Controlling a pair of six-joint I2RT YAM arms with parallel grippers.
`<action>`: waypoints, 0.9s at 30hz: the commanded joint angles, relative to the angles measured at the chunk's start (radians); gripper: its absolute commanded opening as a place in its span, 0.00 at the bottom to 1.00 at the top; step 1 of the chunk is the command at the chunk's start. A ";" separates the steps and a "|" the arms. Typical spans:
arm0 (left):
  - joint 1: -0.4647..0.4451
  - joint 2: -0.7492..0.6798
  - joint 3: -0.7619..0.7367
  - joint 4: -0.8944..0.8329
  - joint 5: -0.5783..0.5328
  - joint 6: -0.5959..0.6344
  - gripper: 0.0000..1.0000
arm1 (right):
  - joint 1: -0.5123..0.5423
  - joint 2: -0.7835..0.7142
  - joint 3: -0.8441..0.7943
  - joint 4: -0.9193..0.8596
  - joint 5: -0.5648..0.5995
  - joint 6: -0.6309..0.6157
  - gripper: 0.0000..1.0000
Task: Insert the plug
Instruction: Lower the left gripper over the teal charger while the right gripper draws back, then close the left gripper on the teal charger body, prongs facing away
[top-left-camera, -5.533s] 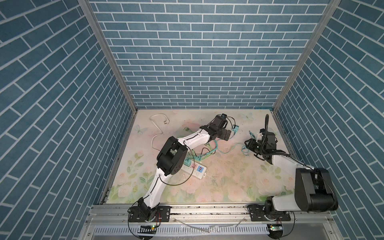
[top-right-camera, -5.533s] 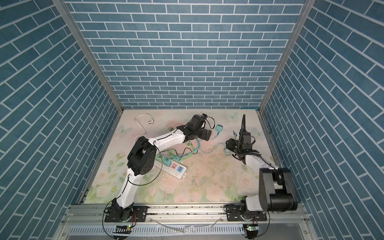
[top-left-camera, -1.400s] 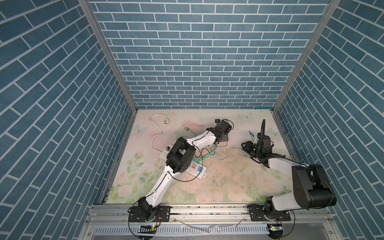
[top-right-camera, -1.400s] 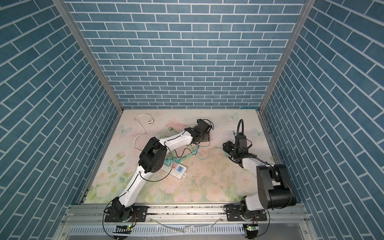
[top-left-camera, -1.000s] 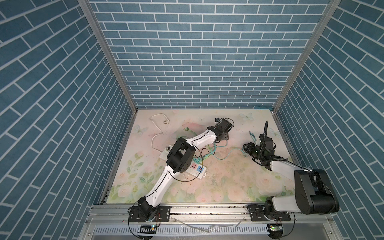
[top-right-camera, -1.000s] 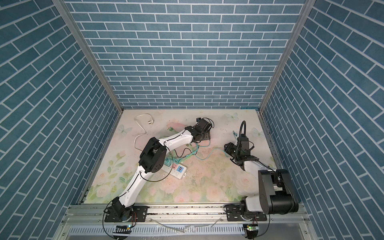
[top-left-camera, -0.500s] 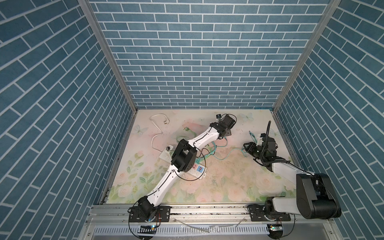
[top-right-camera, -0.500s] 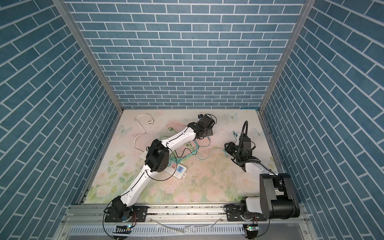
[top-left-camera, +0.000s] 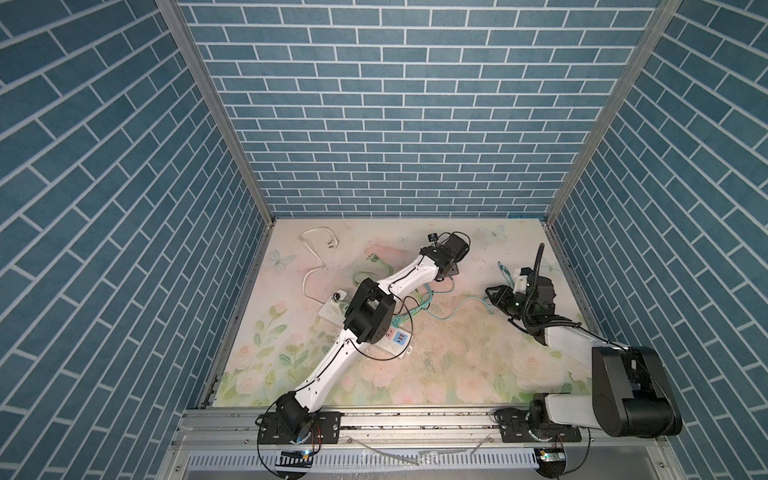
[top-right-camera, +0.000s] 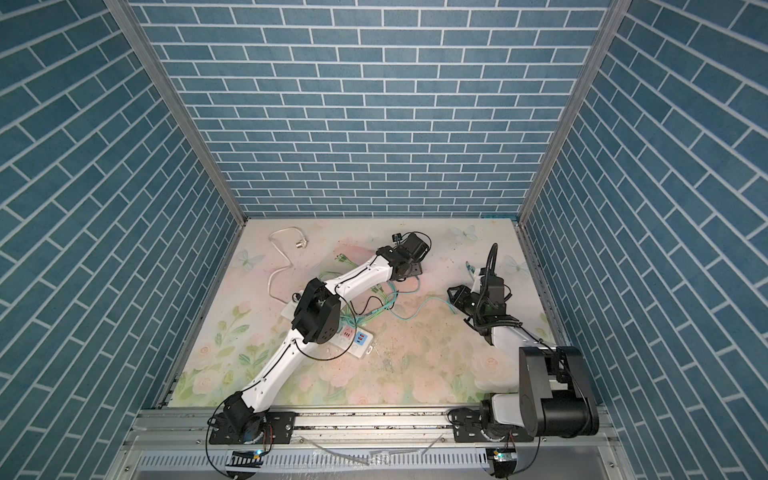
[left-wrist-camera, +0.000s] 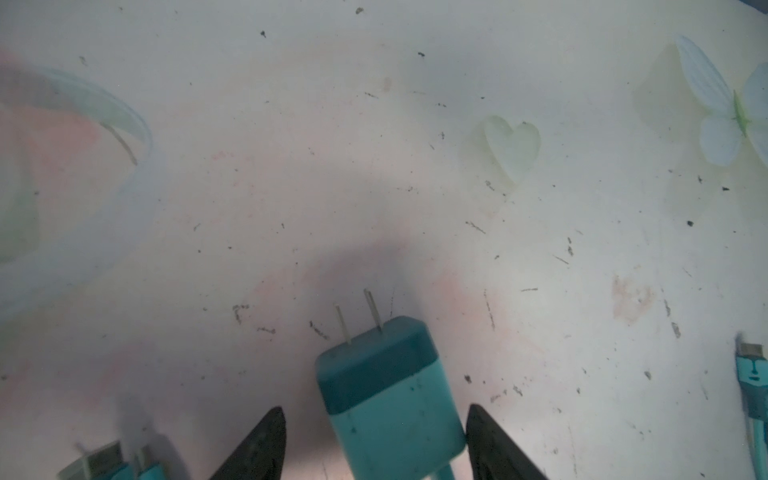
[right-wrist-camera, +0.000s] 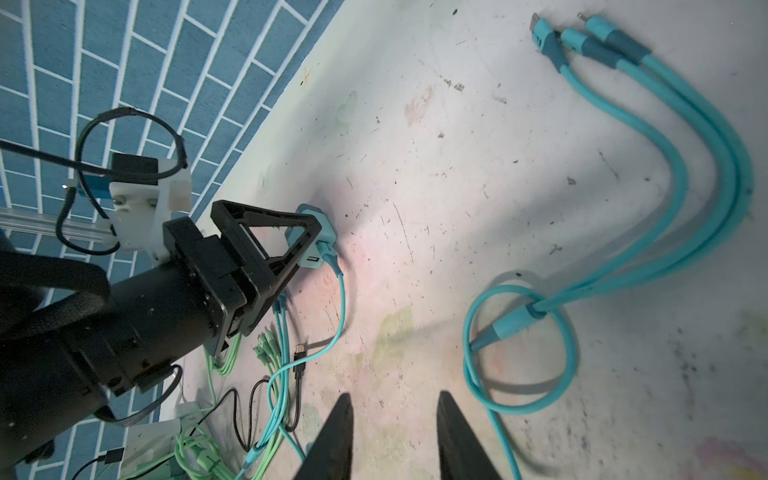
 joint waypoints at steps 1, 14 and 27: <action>0.014 0.011 0.007 0.006 -0.017 -0.030 0.70 | -0.004 0.009 -0.014 0.012 -0.032 -0.040 0.35; 0.030 0.040 0.015 0.045 -0.025 -0.092 0.70 | -0.005 0.044 -0.007 0.037 -0.087 -0.055 0.36; 0.030 0.088 0.076 0.007 -0.026 -0.118 0.60 | -0.005 0.020 -0.010 0.025 -0.075 -0.061 0.36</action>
